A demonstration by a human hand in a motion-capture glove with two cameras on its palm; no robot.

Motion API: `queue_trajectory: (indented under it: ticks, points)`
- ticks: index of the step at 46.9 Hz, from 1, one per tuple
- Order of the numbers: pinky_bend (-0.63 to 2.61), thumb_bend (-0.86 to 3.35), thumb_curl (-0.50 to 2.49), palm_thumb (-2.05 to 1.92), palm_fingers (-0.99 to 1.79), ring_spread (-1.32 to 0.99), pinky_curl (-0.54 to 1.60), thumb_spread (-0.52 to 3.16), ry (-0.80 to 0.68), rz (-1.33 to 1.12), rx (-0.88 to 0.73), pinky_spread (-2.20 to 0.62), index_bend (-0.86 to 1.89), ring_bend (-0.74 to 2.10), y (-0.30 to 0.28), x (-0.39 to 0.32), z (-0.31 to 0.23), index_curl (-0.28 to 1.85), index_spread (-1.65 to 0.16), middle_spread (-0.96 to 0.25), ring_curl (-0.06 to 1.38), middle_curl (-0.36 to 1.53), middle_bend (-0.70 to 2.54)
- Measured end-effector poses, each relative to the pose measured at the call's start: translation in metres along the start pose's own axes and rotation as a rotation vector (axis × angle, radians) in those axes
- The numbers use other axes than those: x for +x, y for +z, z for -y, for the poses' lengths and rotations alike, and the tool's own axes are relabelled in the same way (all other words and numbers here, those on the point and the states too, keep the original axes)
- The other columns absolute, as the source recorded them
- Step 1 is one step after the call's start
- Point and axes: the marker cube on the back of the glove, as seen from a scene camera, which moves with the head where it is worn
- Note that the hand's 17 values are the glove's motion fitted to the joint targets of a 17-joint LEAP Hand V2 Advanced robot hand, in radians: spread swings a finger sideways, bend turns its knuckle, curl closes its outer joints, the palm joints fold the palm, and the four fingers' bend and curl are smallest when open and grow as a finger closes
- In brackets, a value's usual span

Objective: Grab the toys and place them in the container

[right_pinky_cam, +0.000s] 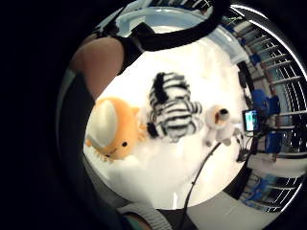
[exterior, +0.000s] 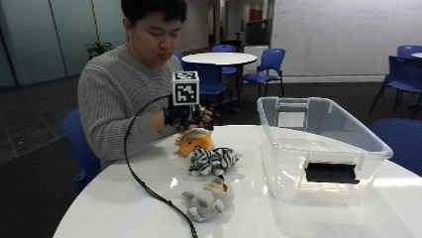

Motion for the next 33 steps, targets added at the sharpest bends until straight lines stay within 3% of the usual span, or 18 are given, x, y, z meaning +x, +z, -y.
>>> queue_trajectory:
  ticks: [15,29,33]
  points:
    - [0.93,0.00,0.24,0.06,0.01,-0.21,0.36,1.38,0.055,0.010,-0.174,0.01,0.18,0.52,0.098,-0.008,-0.008,0.26,-0.38,-0.20,0.20,0.27,0.14]
    - [1.13,0.03,0.32,0.21,0.08,-0.15,0.40,1.35,0.061,-0.029,-0.099,0.00,0.23,0.51,0.099,-0.007,-0.002,0.31,-0.42,-0.18,0.19,0.23,0.15]
    - [1.06,0.08,0.35,0.30,0.33,-0.22,0.37,1.39,0.064,-0.026,0.011,-0.09,0.23,0.63,0.098,-0.009,0.003,0.32,-0.43,-0.19,0.22,0.26,0.23]
